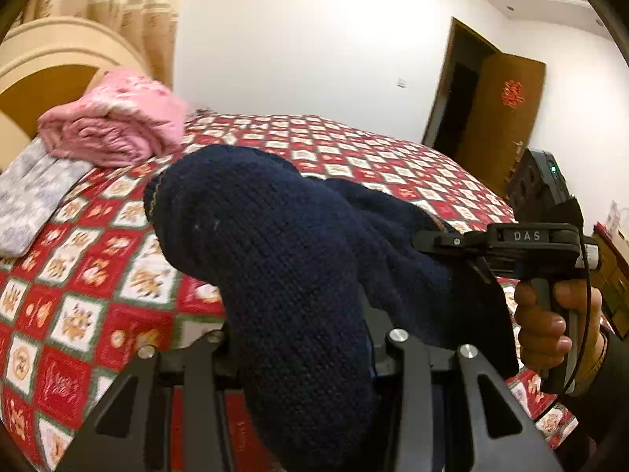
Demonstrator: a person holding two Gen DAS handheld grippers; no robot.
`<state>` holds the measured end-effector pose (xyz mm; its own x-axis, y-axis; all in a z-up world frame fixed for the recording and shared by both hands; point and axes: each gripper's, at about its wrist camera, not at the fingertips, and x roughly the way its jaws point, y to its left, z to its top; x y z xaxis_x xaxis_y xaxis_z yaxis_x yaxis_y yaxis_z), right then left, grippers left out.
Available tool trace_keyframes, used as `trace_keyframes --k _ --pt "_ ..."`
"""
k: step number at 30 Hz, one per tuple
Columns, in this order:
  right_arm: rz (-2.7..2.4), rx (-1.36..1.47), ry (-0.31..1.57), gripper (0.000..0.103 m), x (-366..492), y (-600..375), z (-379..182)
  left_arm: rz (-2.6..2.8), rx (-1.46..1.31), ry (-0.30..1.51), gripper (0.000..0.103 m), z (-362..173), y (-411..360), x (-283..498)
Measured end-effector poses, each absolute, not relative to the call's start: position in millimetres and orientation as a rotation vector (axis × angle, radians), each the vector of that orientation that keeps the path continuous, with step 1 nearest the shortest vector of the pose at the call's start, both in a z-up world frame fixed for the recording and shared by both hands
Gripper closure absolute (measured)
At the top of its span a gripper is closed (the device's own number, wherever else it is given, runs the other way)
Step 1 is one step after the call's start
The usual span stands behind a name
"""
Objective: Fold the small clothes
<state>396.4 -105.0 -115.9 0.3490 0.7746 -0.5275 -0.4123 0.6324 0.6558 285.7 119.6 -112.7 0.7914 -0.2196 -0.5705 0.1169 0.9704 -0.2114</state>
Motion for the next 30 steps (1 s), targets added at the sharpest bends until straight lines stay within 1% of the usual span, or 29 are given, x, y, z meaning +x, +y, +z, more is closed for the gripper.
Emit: trace_keyframes --k 14,20,27,30 --pt "0.870 0.399 1.001 0.086 402.2 -21.0 -142.9 -0.096 -0.242 0.659 0.061 -142.4 186.0 275.1" --pt "0.864 0.376 1.031 0.086 410.4 -2.4 -158.5 -0.082 -0.264 0.684 0.061 -156.9 198.5 278.3" --pt "0.824 0.353 1.091 0.085 426.8 7.2 -188.5 -0.073 -0.285 0.744 0.061 -189.2 212.4 288.7" --pt "0.804 0.343 1.108 0.085 432.4 7.3 -198.8 -0.072 -0.287 0.759 0.058 -200.1 217.0 290.4"
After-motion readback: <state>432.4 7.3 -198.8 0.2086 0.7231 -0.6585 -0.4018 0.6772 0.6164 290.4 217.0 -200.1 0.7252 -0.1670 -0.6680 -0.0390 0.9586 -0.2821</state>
